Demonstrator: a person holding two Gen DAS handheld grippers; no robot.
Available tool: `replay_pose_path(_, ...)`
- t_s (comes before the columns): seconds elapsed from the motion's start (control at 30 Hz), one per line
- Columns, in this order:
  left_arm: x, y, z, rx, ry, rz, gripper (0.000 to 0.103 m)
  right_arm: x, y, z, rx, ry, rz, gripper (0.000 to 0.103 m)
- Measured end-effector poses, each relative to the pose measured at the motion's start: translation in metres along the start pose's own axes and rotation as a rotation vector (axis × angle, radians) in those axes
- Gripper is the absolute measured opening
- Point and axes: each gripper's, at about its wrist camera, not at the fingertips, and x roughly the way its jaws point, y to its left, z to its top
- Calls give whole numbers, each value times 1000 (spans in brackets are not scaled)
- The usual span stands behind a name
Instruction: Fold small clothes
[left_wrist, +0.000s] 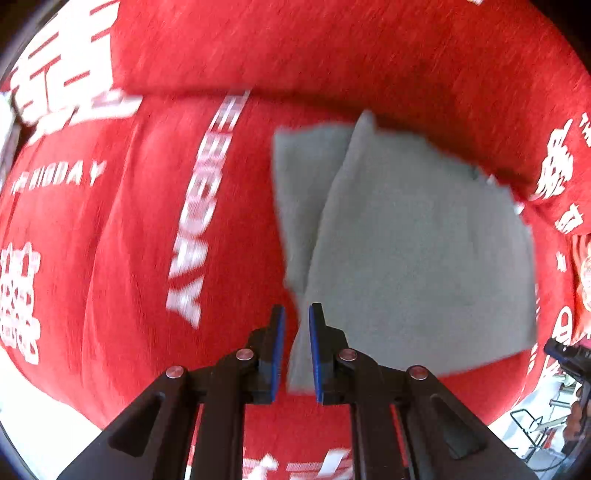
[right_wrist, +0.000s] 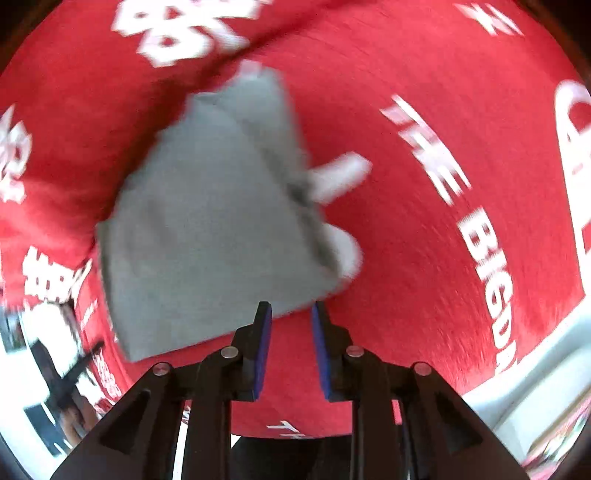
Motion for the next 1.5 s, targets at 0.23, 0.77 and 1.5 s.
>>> replay_pose_path(0.23, 45, -46, 62, 58, -24, -25, 15, 56, 68, 65, -133, 1, 25, 25)
replay_pose_path(0.77, 23, -7, 37, -19, 59, 49, 15, 48, 49, 57, -8, 68, 95, 50)
replay_pose_path(1.5, 28, 9, 10, -62, 98, 165, 102, 100, 133, -33, -47, 261, 302, 103)
